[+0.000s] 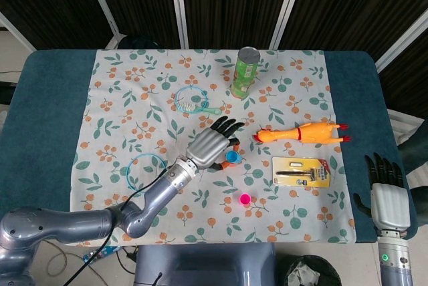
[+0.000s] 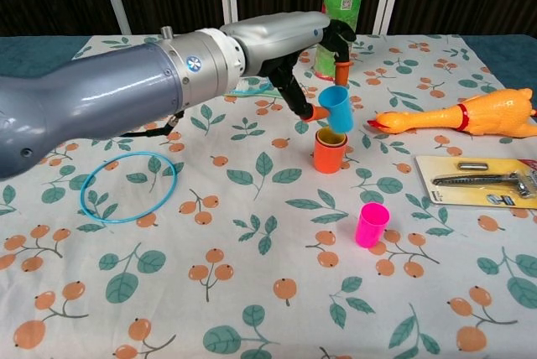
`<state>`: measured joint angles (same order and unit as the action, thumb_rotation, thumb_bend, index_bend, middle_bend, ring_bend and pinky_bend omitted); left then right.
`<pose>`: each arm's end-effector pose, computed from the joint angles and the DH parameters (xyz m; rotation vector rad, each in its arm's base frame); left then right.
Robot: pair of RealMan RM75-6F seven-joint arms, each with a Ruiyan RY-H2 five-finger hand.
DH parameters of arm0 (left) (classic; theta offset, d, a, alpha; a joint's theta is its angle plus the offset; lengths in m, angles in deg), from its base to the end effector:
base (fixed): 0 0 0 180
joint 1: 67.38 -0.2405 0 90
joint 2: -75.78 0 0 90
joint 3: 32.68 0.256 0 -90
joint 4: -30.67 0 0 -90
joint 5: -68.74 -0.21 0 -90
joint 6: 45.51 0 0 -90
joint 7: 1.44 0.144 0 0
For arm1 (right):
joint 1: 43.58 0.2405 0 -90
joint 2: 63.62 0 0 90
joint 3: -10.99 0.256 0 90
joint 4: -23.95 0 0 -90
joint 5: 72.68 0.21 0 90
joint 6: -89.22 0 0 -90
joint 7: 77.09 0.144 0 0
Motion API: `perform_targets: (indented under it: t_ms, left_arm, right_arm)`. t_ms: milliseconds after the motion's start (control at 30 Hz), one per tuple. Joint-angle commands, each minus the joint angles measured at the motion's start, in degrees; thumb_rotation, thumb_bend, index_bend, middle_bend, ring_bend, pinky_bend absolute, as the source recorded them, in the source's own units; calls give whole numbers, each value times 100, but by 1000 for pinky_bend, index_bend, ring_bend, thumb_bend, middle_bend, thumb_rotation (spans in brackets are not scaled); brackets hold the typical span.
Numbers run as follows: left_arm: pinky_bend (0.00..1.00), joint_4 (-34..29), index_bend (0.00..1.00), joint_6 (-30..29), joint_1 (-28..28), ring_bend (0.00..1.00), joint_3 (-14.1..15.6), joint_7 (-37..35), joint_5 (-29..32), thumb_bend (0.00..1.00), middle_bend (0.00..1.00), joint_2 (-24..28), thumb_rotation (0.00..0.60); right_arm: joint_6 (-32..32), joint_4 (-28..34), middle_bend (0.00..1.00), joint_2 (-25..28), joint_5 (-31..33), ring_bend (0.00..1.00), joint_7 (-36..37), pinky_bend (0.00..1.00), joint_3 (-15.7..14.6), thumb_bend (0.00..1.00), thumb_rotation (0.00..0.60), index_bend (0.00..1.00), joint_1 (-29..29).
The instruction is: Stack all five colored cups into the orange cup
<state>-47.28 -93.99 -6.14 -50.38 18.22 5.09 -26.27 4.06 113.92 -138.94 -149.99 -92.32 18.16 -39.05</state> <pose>0.0098 0.3558 -0.0763 -2.1102 -0.8338 -1.2020 -0.3155 -0.1921 0.1171 1.2575 -0.8662 0.7699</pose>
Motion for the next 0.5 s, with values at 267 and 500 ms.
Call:
perform_targets:
  t_ms: [267, 500]
  left_arm:
    - [0, 518, 498, -104, 113, 0, 56, 185, 122, 274, 63, -320, 600]
    - [0, 598, 498, -95, 107, 0, 110, 170, 104, 274, 63, -318, 600]
  right_arm:
    - [-33, -1, 0, 19, -2, 0, 26, 61, 15, 376, 600, 0, -11]
    - [-8, -13, 0, 11, 3, 0, 42, 61, 13, 376, 600, 0, 0]
